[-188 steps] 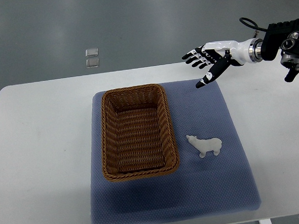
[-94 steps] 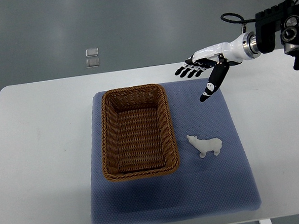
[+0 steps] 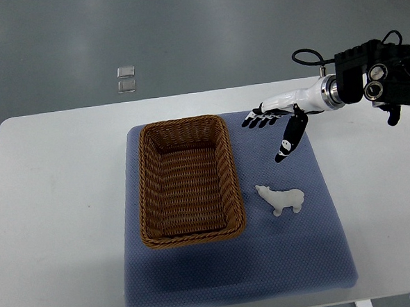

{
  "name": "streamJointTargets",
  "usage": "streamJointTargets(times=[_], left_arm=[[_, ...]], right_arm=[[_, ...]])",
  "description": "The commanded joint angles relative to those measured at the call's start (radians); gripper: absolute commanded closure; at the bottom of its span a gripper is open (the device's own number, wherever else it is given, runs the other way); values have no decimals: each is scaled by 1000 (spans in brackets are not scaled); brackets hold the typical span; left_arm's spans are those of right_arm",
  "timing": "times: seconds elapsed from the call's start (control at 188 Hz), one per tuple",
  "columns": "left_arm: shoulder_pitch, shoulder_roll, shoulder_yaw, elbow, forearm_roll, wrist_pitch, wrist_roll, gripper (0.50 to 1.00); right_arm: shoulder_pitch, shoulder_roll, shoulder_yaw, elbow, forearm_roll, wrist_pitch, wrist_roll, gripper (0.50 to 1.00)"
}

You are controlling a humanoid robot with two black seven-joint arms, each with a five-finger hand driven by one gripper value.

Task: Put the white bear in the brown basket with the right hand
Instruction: 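Lower the right hand onto the white bear and close fingers around it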

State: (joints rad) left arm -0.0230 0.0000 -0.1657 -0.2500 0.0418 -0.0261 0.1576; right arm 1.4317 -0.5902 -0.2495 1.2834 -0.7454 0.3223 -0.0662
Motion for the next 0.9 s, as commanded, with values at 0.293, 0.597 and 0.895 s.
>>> streamJointTargets(times=[0.293,0.597,0.895], left_arm=[[0,0,0,-2,1,0,0,500],[0,0,0,1,0,0,0,500],[0,0,0,0,1,0,0,500]], right_arm=[[-36,-92,10,172,136,-26,2,572],[-126,-118,9,192,130,-121,2,574],[-208,-134,9,221,86,-160,2,576]])
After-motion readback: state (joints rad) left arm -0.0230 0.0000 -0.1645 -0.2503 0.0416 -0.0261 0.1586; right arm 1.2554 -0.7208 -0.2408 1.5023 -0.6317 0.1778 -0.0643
